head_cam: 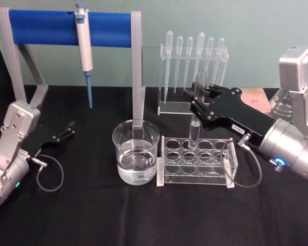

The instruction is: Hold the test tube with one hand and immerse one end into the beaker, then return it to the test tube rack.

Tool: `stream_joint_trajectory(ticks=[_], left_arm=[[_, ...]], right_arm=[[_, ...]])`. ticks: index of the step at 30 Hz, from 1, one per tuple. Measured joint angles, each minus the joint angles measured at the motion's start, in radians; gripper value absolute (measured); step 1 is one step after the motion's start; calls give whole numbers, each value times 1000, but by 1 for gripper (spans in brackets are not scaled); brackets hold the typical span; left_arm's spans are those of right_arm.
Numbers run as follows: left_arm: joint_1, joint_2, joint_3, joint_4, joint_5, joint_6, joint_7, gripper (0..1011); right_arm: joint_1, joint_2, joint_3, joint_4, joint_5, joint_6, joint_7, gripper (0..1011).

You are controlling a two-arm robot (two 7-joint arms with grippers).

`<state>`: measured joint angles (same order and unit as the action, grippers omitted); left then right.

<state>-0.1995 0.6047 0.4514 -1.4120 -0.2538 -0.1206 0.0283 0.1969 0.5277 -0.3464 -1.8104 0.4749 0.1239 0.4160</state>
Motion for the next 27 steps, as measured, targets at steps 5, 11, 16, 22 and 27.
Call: stream_joint_trajectory(ticks=[5, 11, 16, 22, 27], left_arm=[[0, 0, 0, 0, 0, 0, 0, 1000], [0, 0, 0, 0, 0, 0, 0, 1000], [0, 0, 0, 0, 0, 0, 0, 1000], [0, 0, 0, 0, 0, 0, 0, 1000], [0, 0, 0, 0, 0, 0, 0, 1000]], right_arm=[[0, 0, 0, 0, 0, 0, 0, 226], [16, -3, -9, -11, 0, 8, 0, 226], [62, -25, -39, -20, -3, 20, 1, 226], [136, -81, -100, 30, -22, 17, 11, 227], [183, -138, -146, 102, -37, -10, 17, 226]])
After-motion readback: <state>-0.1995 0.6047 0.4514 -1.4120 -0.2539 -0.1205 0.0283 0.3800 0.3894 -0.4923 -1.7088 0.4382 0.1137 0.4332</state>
